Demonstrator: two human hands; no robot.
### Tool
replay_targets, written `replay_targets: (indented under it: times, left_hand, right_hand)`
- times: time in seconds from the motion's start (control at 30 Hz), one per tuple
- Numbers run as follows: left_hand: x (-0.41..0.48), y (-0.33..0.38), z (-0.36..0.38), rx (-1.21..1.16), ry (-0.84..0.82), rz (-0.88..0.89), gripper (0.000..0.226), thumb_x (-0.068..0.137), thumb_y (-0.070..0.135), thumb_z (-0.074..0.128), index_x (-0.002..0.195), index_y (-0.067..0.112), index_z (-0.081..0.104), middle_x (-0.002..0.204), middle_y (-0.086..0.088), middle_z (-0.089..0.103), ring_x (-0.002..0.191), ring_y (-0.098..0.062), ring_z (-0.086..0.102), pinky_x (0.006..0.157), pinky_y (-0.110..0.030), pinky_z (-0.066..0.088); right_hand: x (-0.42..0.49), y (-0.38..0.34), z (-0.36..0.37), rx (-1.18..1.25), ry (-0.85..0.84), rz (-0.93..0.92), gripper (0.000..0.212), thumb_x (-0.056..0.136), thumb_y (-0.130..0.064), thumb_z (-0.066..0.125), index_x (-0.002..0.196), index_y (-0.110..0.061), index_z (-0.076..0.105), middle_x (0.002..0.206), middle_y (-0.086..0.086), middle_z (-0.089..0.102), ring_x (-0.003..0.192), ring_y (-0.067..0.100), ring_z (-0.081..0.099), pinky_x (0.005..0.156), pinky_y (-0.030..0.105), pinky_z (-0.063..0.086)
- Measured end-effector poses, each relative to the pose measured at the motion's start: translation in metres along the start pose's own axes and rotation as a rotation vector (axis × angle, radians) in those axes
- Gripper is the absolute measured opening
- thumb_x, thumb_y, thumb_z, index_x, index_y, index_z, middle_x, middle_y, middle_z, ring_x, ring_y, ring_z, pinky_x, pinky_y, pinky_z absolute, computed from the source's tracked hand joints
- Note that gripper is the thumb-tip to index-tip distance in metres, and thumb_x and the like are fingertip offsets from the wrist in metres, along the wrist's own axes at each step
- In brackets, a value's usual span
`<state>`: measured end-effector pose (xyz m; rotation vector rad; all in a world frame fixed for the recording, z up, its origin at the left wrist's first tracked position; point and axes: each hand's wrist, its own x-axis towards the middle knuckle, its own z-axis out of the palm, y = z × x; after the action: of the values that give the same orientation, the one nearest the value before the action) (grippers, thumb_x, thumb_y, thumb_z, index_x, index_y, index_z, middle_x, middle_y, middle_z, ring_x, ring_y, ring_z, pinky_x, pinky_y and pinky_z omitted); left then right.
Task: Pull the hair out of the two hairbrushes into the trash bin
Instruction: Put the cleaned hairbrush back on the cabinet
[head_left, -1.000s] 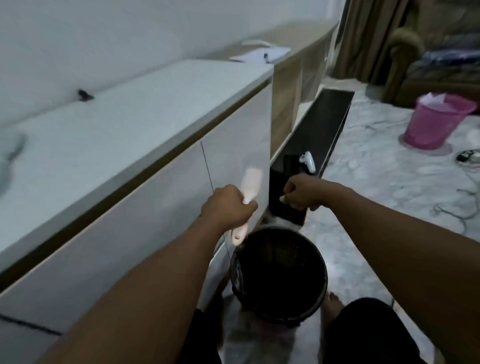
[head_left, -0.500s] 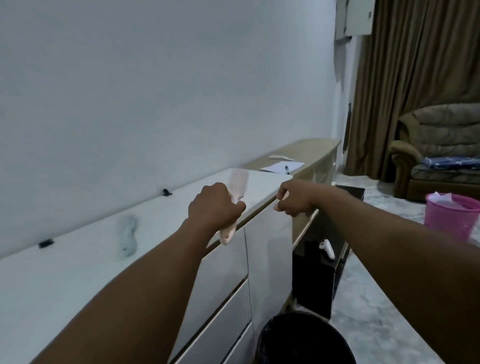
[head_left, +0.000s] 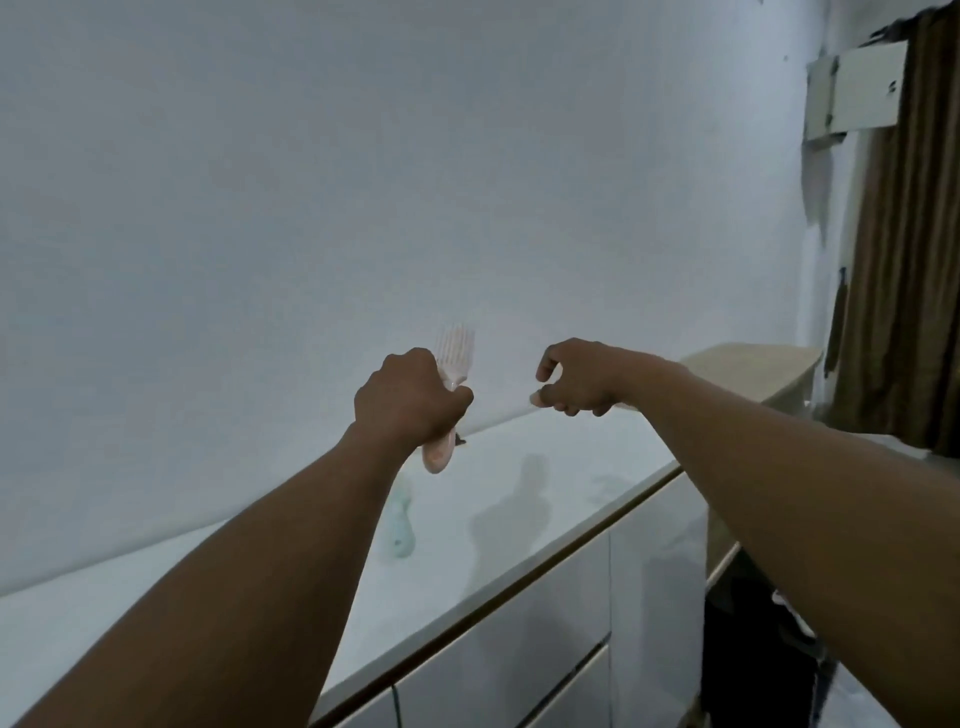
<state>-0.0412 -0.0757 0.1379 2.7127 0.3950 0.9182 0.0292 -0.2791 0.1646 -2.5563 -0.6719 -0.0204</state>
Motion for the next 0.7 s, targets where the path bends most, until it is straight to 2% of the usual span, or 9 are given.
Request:
replay_targets:
  times: [0.1, 0.23, 0.4, 0.53, 0.7]
  left_hand:
    - [0.004, -0.026, -0.015, 0.047, 0.028, -0.054, 0.029, 0.070, 0.046, 0.059, 0.081, 0.019, 0.053, 0.078, 0.001, 0.059, 0.069, -0.019, 0.059, 0.053, -0.028, 0.035]
    - [0.003, -0.060, -0.025, 0.093, 0.035, -0.143, 0.033, 0.072, 0.047, 0.059, 0.088, 0.018, 0.056, 0.078, 0.002, 0.058, 0.072, -0.022, 0.059, 0.058, -0.030, 0.039]
    - [-0.008, -0.104, -0.021, 0.150, 0.014, -0.251, 0.036, 0.075, 0.047, 0.060, 0.094, 0.017, 0.056, 0.079, 0.002, 0.056, 0.075, -0.023, 0.061, 0.060, -0.030, 0.041]
    - [-0.022, -0.137, -0.002, 0.169, -0.028, -0.336, 0.035, 0.076, 0.047, 0.060, 0.096, 0.018, 0.056, 0.079, 0.002, 0.054, 0.076, -0.024, 0.060, 0.062, -0.031, 0.040]
    - [-0.041, -0.174, 0.040, 0.170, -0.105, -0.417, 0.034, 0.076, 0.045, 0.060, 0.095, 0.018, 0.057, 0.075, 0.004, 0.050, 0.075, -0.025, 0.057, 0.062, -0.030, 0.039]
  right_hand:
    - [0.013, -0.031, 0.010, 0.017, -0.025, -0.068, 0.039, 0.090, -0.036, 0.069, 0.121, -0.017, 0.055, 0.093, 0.005, 0.069, 0.081, 0.019, 0.063, 0.064, 0.032, 0.047]
    - [0.030, -0.064, 0.035, 0.018, -0.070, -0.136, 0.039, 0.090, -0.037, 0.069, 0.121, -0.018, 0.055, 0.103, 0.008, 0.072, 0.084, 0.019, 0.066, 0.068, 0.032, 0.050]
    - [0.050, -0.091, 0.078, 0.025, -0.131, -0.187, 0.039, 0.089, -0.039, 0.070, 0.119, -0.019, 0.057, 0.090, 0.006, 0.069, 0.078, 0.025, 0.061, 0.064, 0.032, 0.048]
    - [0.062, -0.096, 0.123, 0.017, -0.203, -0.195, 0.038, 0.087, -0.041, 0.070, 0.116, -0.020, 0.058, 0.093, 0.000, 0.061, 0.098, 0.028, 0.068, 0.067, 0.033, 0.052]
    - [0.075, -0.083, 0.179, -0.018, -0.269, -0.161, 0.037, 0.087, -0.041, 0.069, 0.115, -0.019, 0.058, 0.104, 0.001, 0.058, 0.087, 0.024, 0.063, 0.074, 0.037, 0.056]
